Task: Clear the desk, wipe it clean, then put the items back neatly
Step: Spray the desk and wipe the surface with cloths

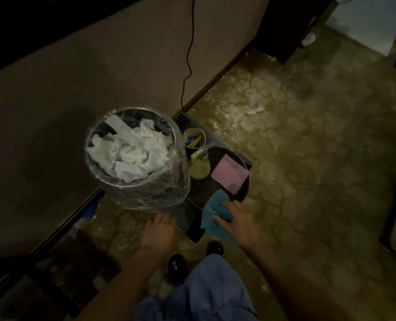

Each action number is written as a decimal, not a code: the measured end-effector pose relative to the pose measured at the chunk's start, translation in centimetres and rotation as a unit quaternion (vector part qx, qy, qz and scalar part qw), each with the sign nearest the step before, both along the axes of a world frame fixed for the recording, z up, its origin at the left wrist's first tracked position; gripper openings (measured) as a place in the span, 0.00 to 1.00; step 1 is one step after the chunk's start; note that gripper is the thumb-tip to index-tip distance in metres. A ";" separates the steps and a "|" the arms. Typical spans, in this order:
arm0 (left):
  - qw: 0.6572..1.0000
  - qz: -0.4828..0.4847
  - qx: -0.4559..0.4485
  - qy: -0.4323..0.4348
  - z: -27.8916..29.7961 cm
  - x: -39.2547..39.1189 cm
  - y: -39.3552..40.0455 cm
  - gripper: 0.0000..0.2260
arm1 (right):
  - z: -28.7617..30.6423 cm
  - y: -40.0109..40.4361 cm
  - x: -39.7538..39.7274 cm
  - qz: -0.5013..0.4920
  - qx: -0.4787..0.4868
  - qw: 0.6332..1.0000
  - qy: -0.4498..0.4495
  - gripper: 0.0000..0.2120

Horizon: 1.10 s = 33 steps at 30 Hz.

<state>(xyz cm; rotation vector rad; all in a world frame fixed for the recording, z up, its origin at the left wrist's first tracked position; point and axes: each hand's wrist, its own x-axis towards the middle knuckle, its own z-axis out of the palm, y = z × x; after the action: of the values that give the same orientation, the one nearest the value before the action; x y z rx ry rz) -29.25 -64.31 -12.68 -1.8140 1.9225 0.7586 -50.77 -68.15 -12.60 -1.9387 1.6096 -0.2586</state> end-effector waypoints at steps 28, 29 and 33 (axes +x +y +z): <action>0.983 0.176 0.011 0.049 -11.6 -7.8 -5.9 0.22 | -14.6 -6.0 -3.9 0.160 0.048 0.983 0.073 0.19; 0.984 0.172 0.010 0.046 -11.7 -8.1 -5.9 0.22 | -14.8 -5.8 -4.3 0.160 0.028 0.985 0.060 0.20; 0.984 0.171 0.011 0.045 -11.8 -9.2 -6.3 0.22 | -14.2 -6.8 -3.8 -0.038 0.110 0.991 -0.065 0.13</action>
<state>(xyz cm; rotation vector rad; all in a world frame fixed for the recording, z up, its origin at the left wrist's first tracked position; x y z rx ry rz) -38.47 -70.65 -24.45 -2.1593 1.6639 0.9815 -54.62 -74.98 -26.78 -1.6624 1.5591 -0.2230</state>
